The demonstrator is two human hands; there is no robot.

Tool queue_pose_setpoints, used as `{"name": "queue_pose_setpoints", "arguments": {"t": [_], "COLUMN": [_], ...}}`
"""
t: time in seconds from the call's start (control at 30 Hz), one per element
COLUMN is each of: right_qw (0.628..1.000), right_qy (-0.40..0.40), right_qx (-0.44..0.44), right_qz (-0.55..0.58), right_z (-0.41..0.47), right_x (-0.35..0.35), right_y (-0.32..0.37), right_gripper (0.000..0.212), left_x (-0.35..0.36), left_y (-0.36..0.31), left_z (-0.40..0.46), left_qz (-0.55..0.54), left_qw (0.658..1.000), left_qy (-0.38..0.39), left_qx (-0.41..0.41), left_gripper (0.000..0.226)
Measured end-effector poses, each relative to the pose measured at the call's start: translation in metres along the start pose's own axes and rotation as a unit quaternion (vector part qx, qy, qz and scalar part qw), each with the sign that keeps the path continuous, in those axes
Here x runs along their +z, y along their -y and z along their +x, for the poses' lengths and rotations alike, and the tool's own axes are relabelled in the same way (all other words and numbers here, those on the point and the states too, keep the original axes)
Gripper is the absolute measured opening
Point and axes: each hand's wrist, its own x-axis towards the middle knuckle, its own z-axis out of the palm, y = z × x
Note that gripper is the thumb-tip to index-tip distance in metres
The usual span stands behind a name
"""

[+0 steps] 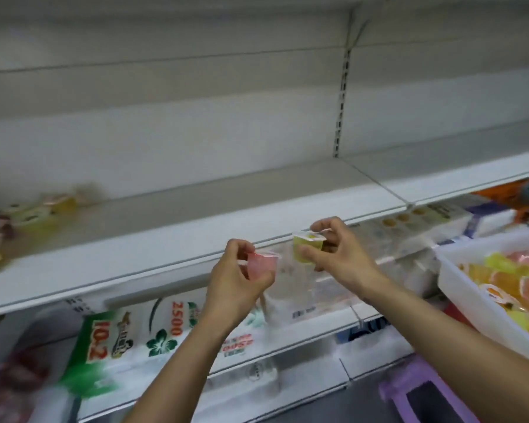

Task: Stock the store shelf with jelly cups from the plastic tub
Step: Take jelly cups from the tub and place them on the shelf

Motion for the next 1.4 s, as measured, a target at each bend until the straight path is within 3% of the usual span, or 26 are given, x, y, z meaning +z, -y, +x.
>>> {"name": "queue_pose_setpoints", "arguments": {"t": [0.33,0.67,0.8,1.0,1.17,1.4], "right_qw": [0.979,0.958,0.956,0.945,0.922,0.927], "right_qy": [0.16,0.197,0.184,0.191,0.183,0.163], "right_qx": [-0.12,-0.167,-0.168,-0.185,-0.218,-0.233], "right_qz": [-0.048,-0.122,-0.155,-0.193,-0.262,-0.246], "right_z": [0.035,0.061,0.068,0.071,0.055,0.045], "right_x": [0.266,0.434,0.459,0.468,0.439,0.391], "right_y": [0.095,0.119,0.121,0.123,0.133,0.13], "right_gripper": [0.043,0.048,0.043,0.041,0.067,0.05], "left_x": [-0.235,-0.353,-0.375,-0.385,-0.375,-0.364], "left_y": [0.09,0.131,0.136,0.144,0.158,0.166], "left_z": [-0.021,-0.029,-0.025,-0.008,0.007,0.014], "left_qz": [0.113,0.213,0.261,0.402,0.485,0.531], "left_qw": [0.98,0.943,0.924,0.861,0.822,0.8], "left_qy": [-0.167,-0.254,-0.278,-0.312,-0.297,-0.278], "left_qx": [-0.005,-0.007,-0.014,0.004,0.029,0.001], "left_gripper": [0.05,0.061,0.062,0.063,0.069,0.064]}}
